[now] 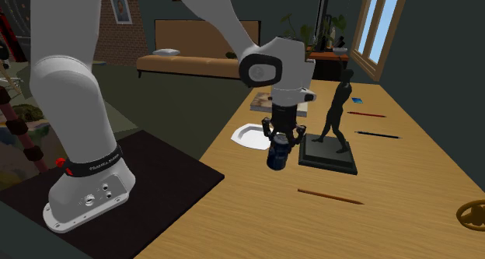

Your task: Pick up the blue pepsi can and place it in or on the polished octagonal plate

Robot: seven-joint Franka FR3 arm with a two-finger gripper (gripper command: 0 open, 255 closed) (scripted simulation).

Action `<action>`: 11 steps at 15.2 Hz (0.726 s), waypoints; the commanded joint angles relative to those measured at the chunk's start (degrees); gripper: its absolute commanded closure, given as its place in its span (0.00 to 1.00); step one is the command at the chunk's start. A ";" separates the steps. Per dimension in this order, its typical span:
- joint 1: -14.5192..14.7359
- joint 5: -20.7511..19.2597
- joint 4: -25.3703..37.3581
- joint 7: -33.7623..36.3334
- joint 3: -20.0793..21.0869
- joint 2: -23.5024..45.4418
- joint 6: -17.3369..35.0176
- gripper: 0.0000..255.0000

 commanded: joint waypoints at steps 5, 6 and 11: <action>1.60 -3.53 0.15 2.31 -2.16 -3.92 -3.54 1.00; 1.84 -4.13 0.22 2.72 -2.48 -4.58 -4.17 1.00; 2.88 -7.07 0.78 4.69 -3.81 -7.80 -7.40 1.00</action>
